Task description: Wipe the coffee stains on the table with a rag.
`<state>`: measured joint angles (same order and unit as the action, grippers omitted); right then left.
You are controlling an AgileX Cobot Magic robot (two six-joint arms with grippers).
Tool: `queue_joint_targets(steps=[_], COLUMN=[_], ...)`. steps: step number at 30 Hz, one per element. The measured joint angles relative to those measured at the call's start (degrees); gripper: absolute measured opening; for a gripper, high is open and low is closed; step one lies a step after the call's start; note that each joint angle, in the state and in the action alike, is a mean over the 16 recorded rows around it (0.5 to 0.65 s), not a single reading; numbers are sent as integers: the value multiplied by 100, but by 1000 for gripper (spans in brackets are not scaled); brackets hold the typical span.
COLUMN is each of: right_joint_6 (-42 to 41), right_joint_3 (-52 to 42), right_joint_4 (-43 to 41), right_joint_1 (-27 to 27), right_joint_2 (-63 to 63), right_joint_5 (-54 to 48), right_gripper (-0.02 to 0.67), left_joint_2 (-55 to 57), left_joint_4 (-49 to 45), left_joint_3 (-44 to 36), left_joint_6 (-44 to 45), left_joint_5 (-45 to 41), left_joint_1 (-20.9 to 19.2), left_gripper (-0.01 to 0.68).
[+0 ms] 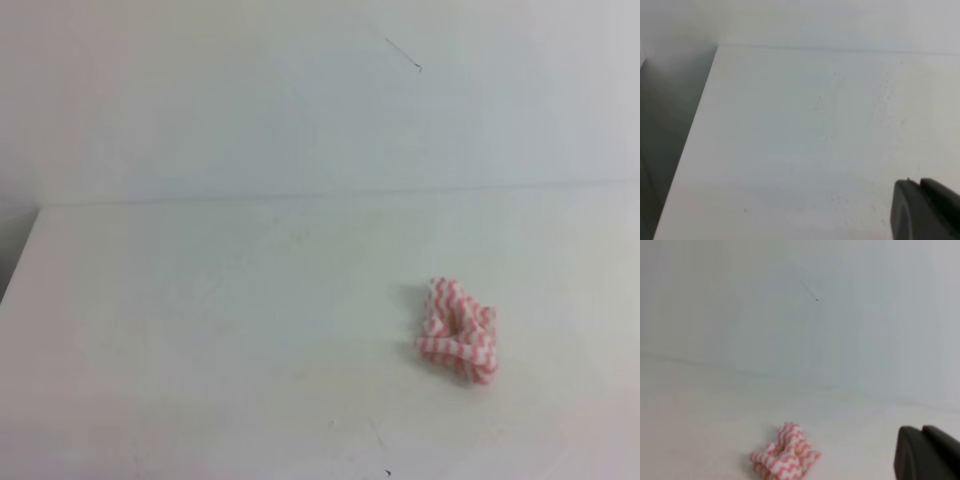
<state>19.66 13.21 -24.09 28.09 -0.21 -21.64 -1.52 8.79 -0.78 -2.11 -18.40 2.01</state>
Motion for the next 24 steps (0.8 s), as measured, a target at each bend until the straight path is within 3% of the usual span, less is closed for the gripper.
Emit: queue_joint_targets(steps=[16, 24], right_joint_6=[9, 26], right_joint_3=[-188, -597], right_joint_4=[-4, 139], right_joint_1=[-41, -705], right_joint_2=[-9, -14], right_joint_5=[34, 30], right_gripper=[0, 0], left_joint_2=[3, 8], left_joint_4=[6, 5], left_joint_3=[16, 31], left_joint_6=[3, -2], left_joint_5=[-11, -11], left_joint_1=[0, 0], left_gripper=[0, 0])
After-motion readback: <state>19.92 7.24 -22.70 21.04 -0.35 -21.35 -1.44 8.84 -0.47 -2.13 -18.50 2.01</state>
